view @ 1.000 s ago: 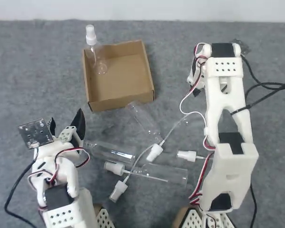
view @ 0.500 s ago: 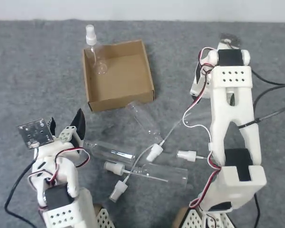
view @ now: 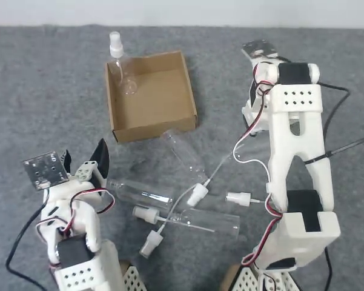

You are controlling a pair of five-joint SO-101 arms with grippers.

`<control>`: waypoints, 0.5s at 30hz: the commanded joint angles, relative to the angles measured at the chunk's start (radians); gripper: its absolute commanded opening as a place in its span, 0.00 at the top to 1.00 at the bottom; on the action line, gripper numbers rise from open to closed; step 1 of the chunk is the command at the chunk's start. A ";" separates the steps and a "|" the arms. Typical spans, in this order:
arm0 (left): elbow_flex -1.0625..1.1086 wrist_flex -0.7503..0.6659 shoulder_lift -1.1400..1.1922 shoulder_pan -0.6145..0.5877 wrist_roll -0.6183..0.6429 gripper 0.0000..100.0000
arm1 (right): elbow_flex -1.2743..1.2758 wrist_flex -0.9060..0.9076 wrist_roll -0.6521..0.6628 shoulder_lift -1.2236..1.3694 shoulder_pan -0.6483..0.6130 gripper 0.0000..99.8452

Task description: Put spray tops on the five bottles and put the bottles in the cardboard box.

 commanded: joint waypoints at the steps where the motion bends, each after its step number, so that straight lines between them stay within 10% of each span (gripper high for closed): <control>1: 0.002 -0.012 -0.020 0.000 -0.009 0.72 | -0.008 0.042 0.150 -0.077 -0.008 0.75; 15: 0.007 -0.014 -0.020 0.003 -0.009 0.72 | 0.287 0.036 0.523 -0.266 -0.107 0.74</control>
